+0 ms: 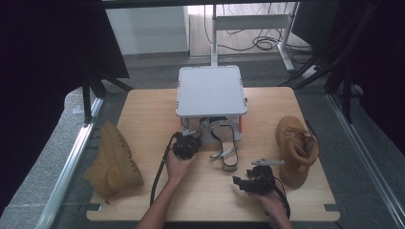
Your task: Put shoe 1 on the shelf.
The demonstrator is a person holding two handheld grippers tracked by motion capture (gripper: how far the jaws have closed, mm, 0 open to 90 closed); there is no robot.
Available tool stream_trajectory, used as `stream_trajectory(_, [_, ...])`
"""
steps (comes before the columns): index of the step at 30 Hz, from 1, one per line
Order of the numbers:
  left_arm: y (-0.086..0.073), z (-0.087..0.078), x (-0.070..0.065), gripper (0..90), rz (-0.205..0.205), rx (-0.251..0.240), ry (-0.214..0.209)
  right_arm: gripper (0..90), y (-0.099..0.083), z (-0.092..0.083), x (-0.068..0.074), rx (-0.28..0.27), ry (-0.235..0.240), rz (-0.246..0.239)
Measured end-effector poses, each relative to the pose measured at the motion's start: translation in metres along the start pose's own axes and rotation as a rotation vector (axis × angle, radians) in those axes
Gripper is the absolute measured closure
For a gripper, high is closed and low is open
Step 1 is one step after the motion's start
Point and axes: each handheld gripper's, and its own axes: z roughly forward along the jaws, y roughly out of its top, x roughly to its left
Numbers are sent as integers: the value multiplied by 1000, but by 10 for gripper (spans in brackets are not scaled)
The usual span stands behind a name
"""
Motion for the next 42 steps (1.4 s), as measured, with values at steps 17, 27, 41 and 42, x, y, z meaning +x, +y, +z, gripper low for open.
stream_trajectory(17, [11,16,8,893,-21,-19,3,300,0,0,0,-7,1,2])
stream_trajectory(27, [14,19,12,896,-42,-20,-2,300,1,-1,-1,-19,-6,2])
stream_trajectory(41, [1,0,10,641,4,-56,72,300,2,2,4,-31,-14,-16])
stream_trajectory(42, [0,-1,10,609,6,-61,87,300,2,2,4,-32,-14,-16])
